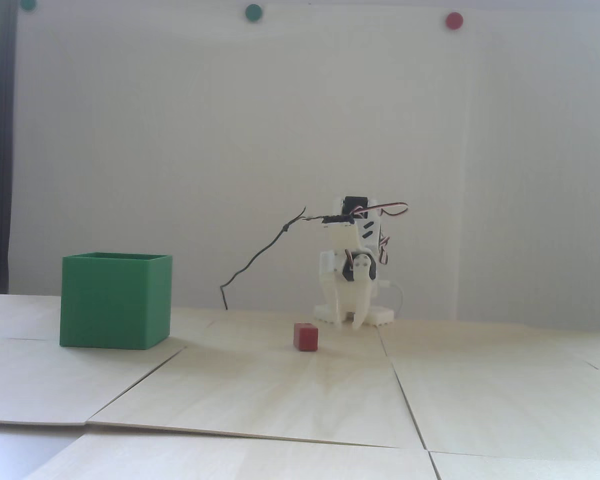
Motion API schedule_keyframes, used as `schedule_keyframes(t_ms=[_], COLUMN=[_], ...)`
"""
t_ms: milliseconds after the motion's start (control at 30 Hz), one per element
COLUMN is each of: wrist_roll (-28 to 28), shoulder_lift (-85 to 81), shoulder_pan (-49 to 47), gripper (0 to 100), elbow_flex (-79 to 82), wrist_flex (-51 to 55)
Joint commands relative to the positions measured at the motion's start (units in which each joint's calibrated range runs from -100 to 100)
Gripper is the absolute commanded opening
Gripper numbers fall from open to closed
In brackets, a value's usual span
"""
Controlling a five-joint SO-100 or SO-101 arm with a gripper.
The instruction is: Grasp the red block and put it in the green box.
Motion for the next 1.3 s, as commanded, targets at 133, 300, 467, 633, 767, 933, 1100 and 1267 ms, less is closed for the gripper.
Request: schedule_keyframes(t_ms=[133,300,467,633,767,933,1100,1267], wrist_roll=[0.51,0.51,0.51,0.51,0.51,0.51,0.77,0.51], shoulder_lift=[-0.97,-0.97,-0.97,-0.97,-0.97,-0.97,-0.73,-0.42], shoulder_pan=[-0.64,-0.64,-0.64,-0.64,-0.64,-0.8,-0.88,-0.96], gripper=[7,7,7,7,7,7,7,6], elbow_flex=[0.65,0.65,0.65,0.65,0.65,0.65,0.74,0.74], wrist_flex=[2.11,2.11,2.11,2.11,2.11,2.11,2.11,2.11])
